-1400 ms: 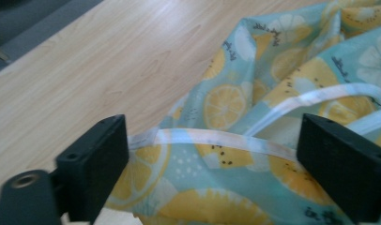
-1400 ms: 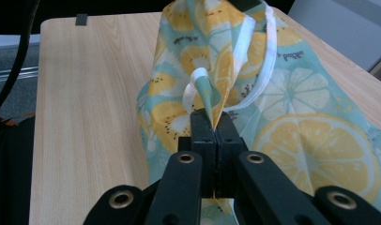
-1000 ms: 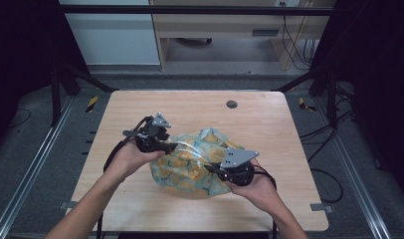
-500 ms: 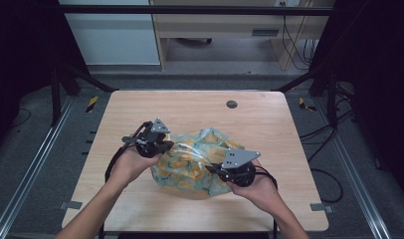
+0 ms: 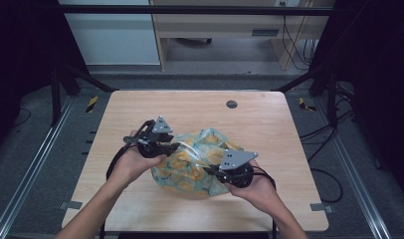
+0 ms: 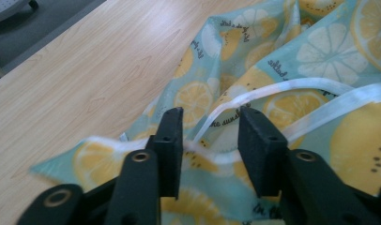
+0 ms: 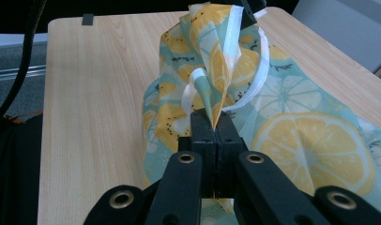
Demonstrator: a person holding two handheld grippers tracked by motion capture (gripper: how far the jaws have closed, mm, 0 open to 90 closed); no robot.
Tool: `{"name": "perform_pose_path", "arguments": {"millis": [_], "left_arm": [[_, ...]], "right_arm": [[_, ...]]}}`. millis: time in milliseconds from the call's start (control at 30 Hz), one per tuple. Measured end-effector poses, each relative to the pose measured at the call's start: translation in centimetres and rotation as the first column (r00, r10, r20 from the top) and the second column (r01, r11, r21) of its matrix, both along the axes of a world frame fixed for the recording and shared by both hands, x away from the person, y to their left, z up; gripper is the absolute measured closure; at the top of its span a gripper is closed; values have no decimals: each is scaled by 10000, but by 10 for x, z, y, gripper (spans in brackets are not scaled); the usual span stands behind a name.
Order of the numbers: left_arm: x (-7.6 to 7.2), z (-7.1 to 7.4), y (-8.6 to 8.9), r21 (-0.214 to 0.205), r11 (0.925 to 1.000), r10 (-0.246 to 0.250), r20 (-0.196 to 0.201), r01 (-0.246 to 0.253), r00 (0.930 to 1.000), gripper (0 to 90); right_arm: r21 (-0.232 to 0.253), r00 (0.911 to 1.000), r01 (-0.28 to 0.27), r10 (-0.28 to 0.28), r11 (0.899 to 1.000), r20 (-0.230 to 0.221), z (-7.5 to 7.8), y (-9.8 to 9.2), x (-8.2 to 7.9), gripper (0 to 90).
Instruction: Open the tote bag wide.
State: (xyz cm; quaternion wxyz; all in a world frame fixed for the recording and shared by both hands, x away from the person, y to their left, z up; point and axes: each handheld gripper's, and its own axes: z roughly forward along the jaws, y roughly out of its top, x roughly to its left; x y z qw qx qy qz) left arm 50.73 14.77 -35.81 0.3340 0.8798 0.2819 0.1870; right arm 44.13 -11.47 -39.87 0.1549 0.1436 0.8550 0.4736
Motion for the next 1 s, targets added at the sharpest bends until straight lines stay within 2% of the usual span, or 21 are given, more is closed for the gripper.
{"name": "perform_pose_path", "arguments": {"millis": [67,167,200,300,467,567,633,667,700,733,800,833,867,933,967,1000], "left_arm": [[5,-1,-3,49,9999,-152,-232,153,9996,546],[8,-4,-6,171,9995,-260,-343,266,9991,525],[10,-7,-8,284,9987,-397,-519,413,9979,497],[12,-13,-9,305,9986,-415,-754,439,9963,474],[6,-13,-8,55,9987,-495,-756,500,9959,446],[3,-12,-8,139,9985,-511,-734,522,9960,446],[5,-16,-8,326,9975,-591,-954,625,9937,446],[5,-16,-8,326,9975,-591,-954,625,9937,468],[6,-18,-7,317,9975,-589,-1146,629,9917,468],[6,-21,-6,209,9972,-683,-1406,719,9877,622],[3,-22,-6,163,9962,-824,-1477,857,9856,815],[3,-22,-6,163,9962,-824,-1477,857,9856,870],[-3,-23,-5,-66,9965,-837,-1375,836,9870,893],[-8,-23,-3,-233,9967,-796,-1286,773,9885,900],[-8,-23,-3,-233,9967,-796,-1286,773,9885,900],[-11,-23,-1,-381,9970,-722,-1211,680,9900,900]], "right_arm": [[12,10000,-29,29,10000,13,1,0,-1,897],[15,10000,-41,41,10000,9,1,0,-1,897],[45,10000,-53,53,10000,15,2,-1,-1,897],[70,10000,-53,53,10000,36,3,-3,-2,897],[112,10000,75,-75,9999,33,4,-7,-2,897],[196,10000,55,-56,9998,30,4,-8,-2,897],[261,10000,-5,3,9997,70,5,-7,-3,897],[261,10000,-5,3,9997,70,5,-7,-3,897],[262,10000,-11,9,9997,83,5,-7,-4,897],[217,10000,-29,27,9998,79,5,-7,-5,896],[192,10000,15,-16,9998,58,6,-9,-4,893],[207,10000,39,-39,9998,32,6,-9,-4,886],[245,10000,89,-88,9997,-12,6,-11,-4,859],[303,9996,284,-281,9991,-94,8,-15,-1,776],[303,9996,284,-281,9991,-94,8,-15,-1,776],[437,9985,495,-484,9978,-248,11,-21,1,627]]}}
